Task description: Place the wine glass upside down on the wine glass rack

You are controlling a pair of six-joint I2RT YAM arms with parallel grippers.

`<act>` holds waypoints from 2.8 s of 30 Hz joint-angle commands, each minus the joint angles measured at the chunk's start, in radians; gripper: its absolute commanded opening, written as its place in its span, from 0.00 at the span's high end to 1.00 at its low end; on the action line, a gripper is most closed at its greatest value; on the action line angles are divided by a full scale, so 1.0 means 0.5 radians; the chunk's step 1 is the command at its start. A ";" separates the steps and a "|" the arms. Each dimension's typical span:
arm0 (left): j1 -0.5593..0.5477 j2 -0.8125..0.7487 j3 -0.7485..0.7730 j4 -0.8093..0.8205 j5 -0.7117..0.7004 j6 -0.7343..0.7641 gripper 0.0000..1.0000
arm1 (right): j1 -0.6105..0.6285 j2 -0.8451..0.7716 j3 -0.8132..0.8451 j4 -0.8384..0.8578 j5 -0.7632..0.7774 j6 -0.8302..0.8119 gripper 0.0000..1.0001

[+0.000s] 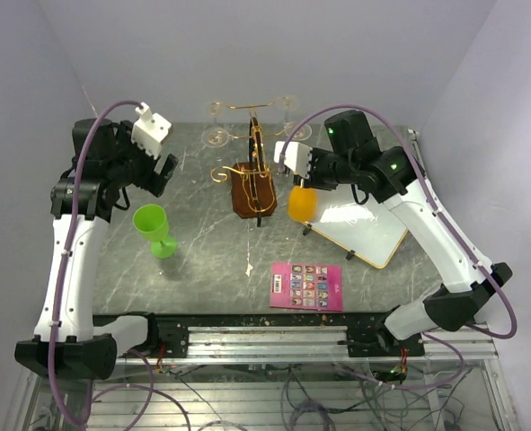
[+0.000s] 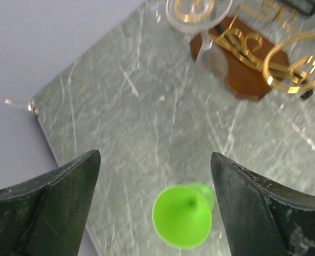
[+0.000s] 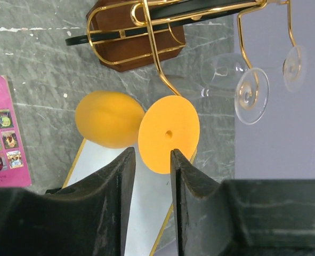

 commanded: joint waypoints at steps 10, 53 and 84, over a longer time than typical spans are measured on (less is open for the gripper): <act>0.361 -0.090 -0.409 -0.439 -0.345 0.174 0.20 | -0.079 0.008 0.141 -0.064 -0.184 0.124 0.63; 0.325 0.136 -0.228 -0.282 -0.312 0.033 0.93 | -0.103 0.062 0.048 0.242 0.336 0.286 0.49; 0.320 0.239 0.754 0.936 1.048 -1.555 0.93 | -0.740 -0.022 0.110 1.074 -1.059 1.810 0.10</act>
